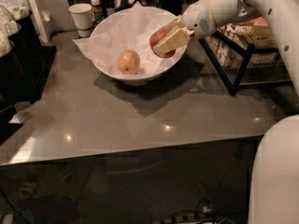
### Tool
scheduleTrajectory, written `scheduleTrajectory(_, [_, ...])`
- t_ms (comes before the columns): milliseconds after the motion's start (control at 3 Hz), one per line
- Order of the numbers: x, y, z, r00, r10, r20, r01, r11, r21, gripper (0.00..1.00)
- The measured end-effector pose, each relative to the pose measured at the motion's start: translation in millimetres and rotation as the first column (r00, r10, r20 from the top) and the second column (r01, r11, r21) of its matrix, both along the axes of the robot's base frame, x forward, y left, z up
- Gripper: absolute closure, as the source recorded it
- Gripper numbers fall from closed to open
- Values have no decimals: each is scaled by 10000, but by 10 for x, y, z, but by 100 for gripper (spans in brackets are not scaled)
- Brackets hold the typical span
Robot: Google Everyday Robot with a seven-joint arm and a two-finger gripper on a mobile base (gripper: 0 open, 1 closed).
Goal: Pick apple from white bowl
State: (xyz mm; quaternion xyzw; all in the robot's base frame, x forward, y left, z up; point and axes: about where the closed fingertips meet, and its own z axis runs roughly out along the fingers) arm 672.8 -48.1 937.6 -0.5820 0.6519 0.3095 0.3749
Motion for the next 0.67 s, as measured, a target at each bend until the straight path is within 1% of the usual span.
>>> scheduleTrajectory(333, [-512,-342,329,9974,-581,426,543,9948,865,100])
scheduleTrajectory(667, [-512,-342,329,9974,-581,426,543,9948,865,100])
